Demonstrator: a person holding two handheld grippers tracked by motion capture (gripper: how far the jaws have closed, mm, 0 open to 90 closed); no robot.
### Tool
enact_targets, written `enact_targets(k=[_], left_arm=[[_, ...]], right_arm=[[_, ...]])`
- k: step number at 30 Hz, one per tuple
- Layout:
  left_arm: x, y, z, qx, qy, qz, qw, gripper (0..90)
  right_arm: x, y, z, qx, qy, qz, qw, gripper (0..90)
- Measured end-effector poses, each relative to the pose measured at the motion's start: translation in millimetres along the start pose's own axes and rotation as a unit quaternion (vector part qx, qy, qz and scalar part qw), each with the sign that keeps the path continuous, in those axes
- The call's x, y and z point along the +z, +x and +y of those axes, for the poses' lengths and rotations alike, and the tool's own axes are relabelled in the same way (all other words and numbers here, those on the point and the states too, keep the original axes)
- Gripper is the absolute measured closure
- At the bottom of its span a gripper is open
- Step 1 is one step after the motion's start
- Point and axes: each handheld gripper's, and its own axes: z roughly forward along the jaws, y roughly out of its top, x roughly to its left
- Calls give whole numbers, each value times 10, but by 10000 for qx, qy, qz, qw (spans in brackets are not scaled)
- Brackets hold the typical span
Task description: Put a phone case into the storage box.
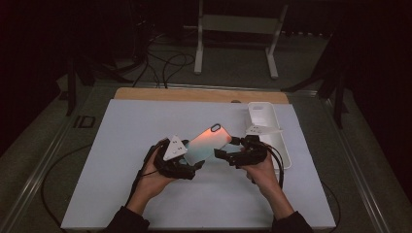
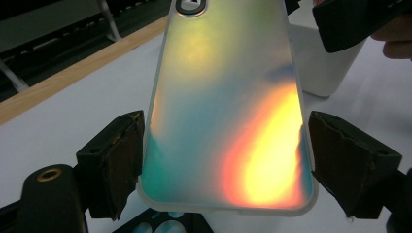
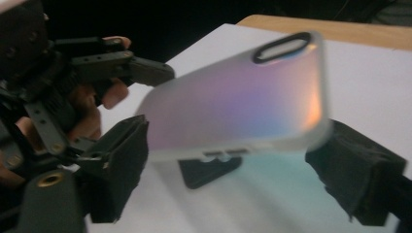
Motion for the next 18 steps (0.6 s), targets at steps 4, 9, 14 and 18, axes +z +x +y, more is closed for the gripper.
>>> enact_targets(k=[4, 9, 14, 18], left_arm=[[5, -14, 10, -19, -35, -54, 10000, 168], [40, -51, 10, -21, 0, -45, 10000, 168], [47, -70, 18, -50, -13, -66, 10000, 168], [75, -110, 28, -14, 22, -56, 10000, 168]], right_arm=[[43, 10, 1, 142, 146, -29, 9998, 277], [65, 27, 19, 322, 85, -6, 9994, 352], [61, 10, 25, 568, 58, 32, 9984, 471], [91, 43, 23, 605, 38, 133, 9981, 547]])
